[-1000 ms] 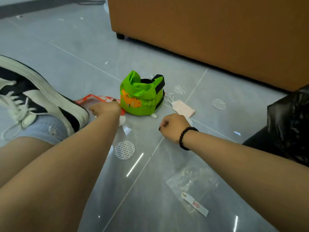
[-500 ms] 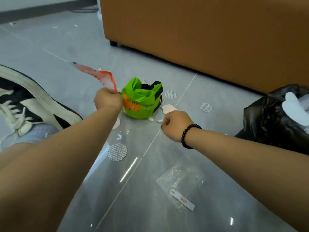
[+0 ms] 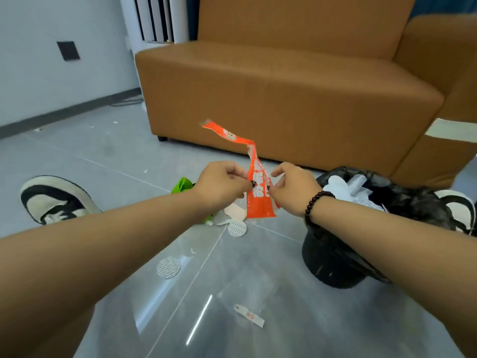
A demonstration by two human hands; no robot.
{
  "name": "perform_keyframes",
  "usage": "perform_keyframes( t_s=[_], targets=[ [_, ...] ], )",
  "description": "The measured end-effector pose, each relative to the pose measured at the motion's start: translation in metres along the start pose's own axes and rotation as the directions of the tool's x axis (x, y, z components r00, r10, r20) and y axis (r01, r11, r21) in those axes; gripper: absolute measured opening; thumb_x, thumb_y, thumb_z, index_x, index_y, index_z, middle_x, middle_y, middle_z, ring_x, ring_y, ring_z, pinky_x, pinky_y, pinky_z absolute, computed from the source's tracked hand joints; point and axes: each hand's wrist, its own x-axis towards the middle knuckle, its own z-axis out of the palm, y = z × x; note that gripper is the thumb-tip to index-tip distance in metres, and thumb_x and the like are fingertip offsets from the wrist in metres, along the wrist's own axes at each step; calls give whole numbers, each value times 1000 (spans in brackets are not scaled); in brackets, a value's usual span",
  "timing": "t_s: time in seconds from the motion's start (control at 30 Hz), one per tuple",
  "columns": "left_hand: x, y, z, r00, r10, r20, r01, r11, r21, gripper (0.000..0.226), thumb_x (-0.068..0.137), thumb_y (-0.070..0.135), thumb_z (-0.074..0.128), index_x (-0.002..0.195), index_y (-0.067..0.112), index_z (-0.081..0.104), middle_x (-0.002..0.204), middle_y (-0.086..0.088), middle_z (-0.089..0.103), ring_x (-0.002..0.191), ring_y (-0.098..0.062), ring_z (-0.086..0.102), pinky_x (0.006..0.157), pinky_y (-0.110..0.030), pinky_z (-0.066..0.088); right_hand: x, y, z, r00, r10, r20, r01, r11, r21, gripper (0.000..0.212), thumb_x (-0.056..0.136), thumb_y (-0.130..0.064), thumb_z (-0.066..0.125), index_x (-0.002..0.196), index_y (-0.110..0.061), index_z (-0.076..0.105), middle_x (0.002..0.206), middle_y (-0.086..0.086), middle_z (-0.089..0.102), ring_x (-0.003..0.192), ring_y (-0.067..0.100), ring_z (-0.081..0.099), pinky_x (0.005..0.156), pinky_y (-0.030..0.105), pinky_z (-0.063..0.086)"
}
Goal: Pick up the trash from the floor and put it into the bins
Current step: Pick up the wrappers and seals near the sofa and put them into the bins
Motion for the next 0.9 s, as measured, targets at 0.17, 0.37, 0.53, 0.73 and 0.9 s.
perform_keyframes(
  t_s=[0.17, 0.37, 0.53, 0.73, 0.9],
  targets=[
    [-44, 29, 8, 988, 64, 138, -73, 996, 58, 13, 81, -3, 66, 79, 10, 67, 72, -8, 67, 63, -11, 61, 65, -19, 51, -44, 12, -51, 985, -164, -44, 170, 964, 204, 80, 77, -25, 74, 141, -37, 28, 123, -2, 49, 86, 15, 66, 74, 25, 48],
    [-79, 48, 8, 935, 70, 349, -148, 968, 204, 9, 84, 0, 67, 90, 6, 71, 81, -6, 74, 66, -4, 64, 62, -14, 51, -86, 24, -95, 921, -371, 120, 280, 843, 460, 103, 70, -24, 81, 143, -54, 14, 144, -15, 19, 108, 18, 61, 82, 33, 57],
    [-88, 75, 17, 876, 108, 471, -292, 895, 338, 13, 85, 4, 67, 92, 13, 73, 88, -7, 74, 75, -9, 65, 77, -23, 56, -110, 28, -108, 910, -403, 93, 312, 816, 486, 86, 72, -9, 79, 138, -42, 35, 148, -19, 13, 108, 11, 60, 79, 26, 57],
    [-96, 81, 46, 921, 312, 235, -367, 897, 248, 18, 79, 7, 72, 80, 24, 66, 72, 9, 67, 65, -1, 58, 61, -22, 49, -112, 35, -128, 933, -359, -25, 336, 842, 421, 19, 73, -12, 78, 88, -23, 74, 106, -2, 69, 88, 8, 67, 82, 33, 57],
    [-98, 75, 42, 933, 357, 45, -348, 862, 368, 51, 73, 27, 80, 109, 36, 44, 114, 17, 48, 104, 4, 50, 78, -15, 44, -110, 36, -128, 940, -328, 95, 245, 842, 481, 9, 82, -10, 70, 84, -18, 72, 78, -8, 74, 71, 2, 68, 65, 18, 53]
  ],
)
